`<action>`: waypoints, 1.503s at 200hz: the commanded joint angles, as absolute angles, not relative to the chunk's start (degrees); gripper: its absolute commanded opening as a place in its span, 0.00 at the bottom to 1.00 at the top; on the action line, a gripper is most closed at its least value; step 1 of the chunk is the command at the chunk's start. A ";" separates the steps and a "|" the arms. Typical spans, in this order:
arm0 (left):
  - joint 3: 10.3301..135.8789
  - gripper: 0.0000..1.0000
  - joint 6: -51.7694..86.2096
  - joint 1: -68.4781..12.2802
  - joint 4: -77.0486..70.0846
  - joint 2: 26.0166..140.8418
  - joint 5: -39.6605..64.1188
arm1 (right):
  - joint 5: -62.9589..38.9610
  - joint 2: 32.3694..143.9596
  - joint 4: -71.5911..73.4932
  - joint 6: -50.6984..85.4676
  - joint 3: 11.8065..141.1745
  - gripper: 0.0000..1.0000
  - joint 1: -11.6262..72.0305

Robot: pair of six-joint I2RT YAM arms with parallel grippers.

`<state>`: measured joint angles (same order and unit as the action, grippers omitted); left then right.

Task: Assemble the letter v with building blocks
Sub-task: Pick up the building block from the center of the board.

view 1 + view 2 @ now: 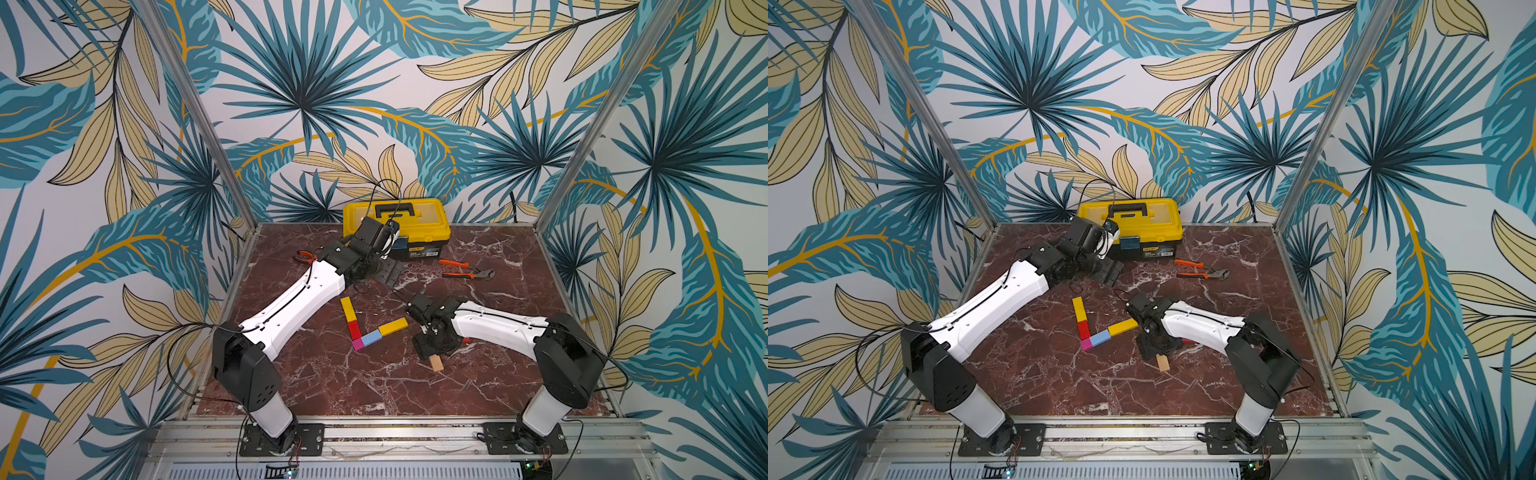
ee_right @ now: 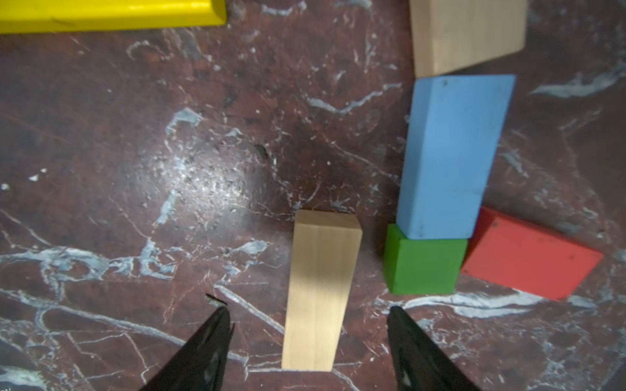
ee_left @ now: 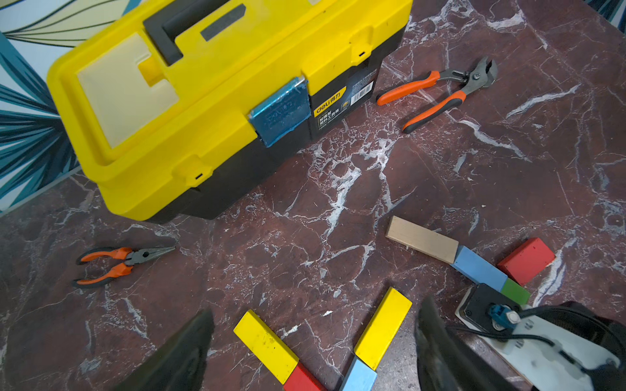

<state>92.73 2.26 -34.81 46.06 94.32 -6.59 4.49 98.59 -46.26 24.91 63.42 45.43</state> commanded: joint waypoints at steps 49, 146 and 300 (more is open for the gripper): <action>90.75 0.94 3.30 -34.45 45.14 91.93 -7.03 | 3.43 101.31 -44.31 28.04 60.88 0.66 45.70; 90.31 0.94 3.10 -34.28 45.08 91.59 -7.14 | 5.77 104.39 -44.45 28.63 62.47 0.42 47.32; 91.44 0.94 2.52 -33.91 44.06 91.00 -2.92 | 9.92 88.93 -45.25 34.17 62.87 0.20 25.83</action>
